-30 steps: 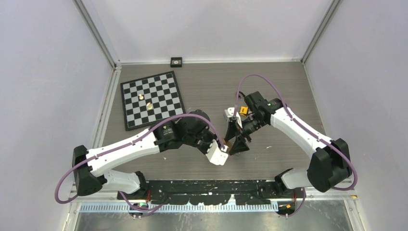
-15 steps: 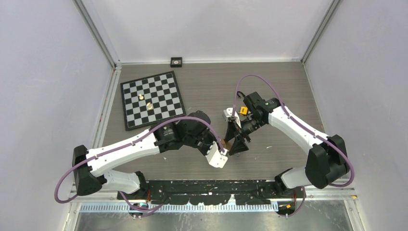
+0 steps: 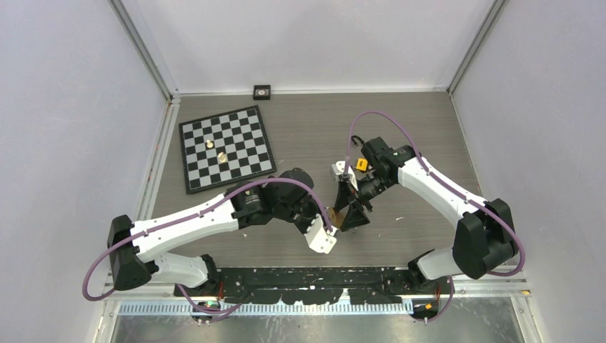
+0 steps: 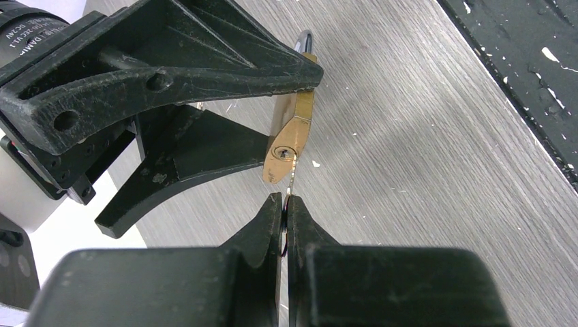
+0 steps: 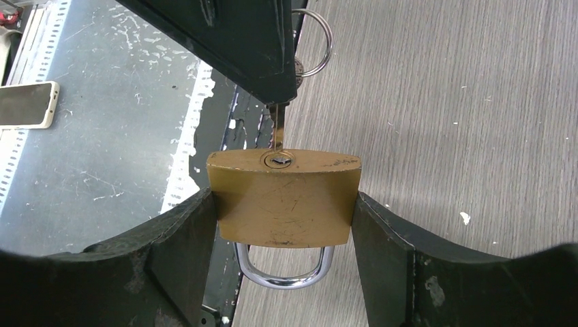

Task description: Unlock with the key

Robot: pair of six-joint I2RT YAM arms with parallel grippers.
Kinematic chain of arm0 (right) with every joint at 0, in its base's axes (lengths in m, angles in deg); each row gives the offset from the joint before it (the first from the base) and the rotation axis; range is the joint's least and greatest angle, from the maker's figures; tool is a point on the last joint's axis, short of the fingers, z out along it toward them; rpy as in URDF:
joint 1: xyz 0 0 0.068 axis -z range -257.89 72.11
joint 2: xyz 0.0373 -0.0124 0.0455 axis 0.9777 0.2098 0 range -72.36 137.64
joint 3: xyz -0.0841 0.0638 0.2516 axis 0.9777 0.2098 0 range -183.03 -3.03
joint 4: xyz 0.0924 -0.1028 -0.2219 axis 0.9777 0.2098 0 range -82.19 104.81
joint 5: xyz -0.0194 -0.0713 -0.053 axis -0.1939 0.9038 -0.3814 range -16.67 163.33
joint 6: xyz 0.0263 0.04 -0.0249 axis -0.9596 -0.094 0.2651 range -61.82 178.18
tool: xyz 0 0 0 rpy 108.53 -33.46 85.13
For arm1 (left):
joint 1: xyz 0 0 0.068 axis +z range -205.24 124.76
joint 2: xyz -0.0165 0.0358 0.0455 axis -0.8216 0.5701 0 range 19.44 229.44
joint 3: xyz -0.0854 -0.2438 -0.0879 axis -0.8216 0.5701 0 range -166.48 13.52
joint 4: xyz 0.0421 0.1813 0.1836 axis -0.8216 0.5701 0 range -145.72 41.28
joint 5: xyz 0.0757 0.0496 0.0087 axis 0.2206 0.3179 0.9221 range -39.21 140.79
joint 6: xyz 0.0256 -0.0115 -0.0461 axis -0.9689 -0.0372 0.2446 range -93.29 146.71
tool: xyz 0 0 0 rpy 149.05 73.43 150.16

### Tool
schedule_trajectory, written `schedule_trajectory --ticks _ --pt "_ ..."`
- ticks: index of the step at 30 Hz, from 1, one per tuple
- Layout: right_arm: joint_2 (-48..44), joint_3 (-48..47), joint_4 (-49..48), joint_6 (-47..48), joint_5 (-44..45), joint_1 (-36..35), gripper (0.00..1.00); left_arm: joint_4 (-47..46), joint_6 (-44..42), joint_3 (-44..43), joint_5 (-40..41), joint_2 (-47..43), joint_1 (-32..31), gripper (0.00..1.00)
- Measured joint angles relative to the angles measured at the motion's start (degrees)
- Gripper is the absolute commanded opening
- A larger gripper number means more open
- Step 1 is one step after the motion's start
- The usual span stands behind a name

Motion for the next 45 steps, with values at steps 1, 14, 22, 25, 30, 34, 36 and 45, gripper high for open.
schedule_trajectory --ticks 1,14,22,25,30,34,36,45 --pt "0.00 0.00 0.07 0.09 0.13 0.00 0.00 -0.15 0.00 0.11 -0.02 0.00 0.00 0.00" --pt "0.02 0.00 0.17 0.35 0.33 -0.15 0.01 -0.59 0.00 0.20 0.20 0.00 0.00 0.00" --pt "0.57 0.00 0.15 0.35 0.46 -0.66 0.00 -0.61 0.00 0.20 0.17 0.00 0.00 0.00" --pt "0.74 0.00 0.15 0.35 0.52 -0.70 0.00 -0.61 0.00 0.20 0.17 0.02 -0.02 0.00" --pt "0.74 0.00 0.15 0.37 0.55 -0.70 0.01 -0.63 -0.04 0.20 0.17 0.24 -0.04 0.00" --pt "0.74 0.00 0.17 0.37 0.66 -0.72 0.00 -0.72 -0.24 0.20 0.17 0.55 -0.04 0.00" --pt "0.74 0.00 0.20 0.44 0.79 -0.70 0.00 -0.92 -0.28 0.20 0.20 0.74 -0.04 0.00" --pt "0.76 0.00 0.44 0.50 1.68 -0.70 0.01 -1.46 -0.50 0.17 0.15 1.53 -0.13 0.00"
